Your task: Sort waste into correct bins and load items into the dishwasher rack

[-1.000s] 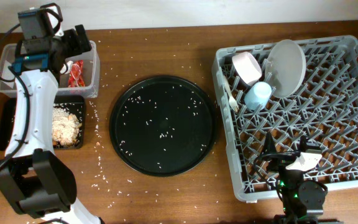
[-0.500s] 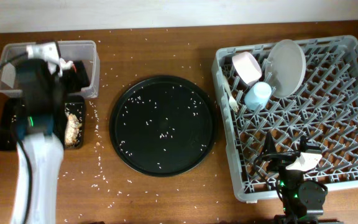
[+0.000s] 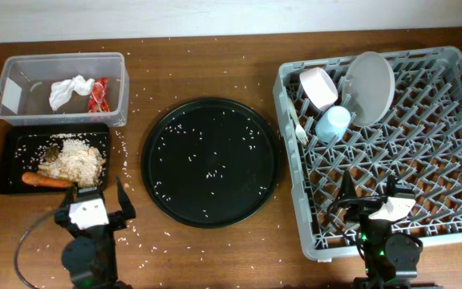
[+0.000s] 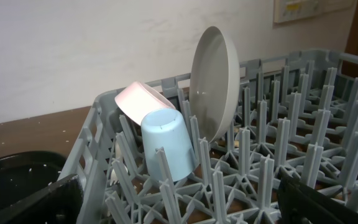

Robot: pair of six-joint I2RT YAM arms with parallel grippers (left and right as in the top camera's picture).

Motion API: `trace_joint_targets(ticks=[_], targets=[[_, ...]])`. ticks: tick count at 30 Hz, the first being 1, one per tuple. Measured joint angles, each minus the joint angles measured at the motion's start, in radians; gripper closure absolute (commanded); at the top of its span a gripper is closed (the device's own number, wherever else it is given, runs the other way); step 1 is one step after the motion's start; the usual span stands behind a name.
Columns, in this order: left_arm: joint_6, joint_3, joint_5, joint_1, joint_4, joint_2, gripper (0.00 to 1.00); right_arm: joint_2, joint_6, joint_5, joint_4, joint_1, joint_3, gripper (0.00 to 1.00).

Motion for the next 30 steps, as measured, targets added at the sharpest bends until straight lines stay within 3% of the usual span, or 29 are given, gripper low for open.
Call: trace_joint_targets(ticks=[15,30], targets=[[0.000,-0.054,-0.019,0.000,-0.068,-0.195,0.01,0.000,0.000,0.000,0.000,0.000,0.000,0.02],[0.000,-0.054,-0.019,-0.012,-0.068,-0.200,0.01,0.000,0.000,0.000,0.000,0.000,0.000,0.02]])
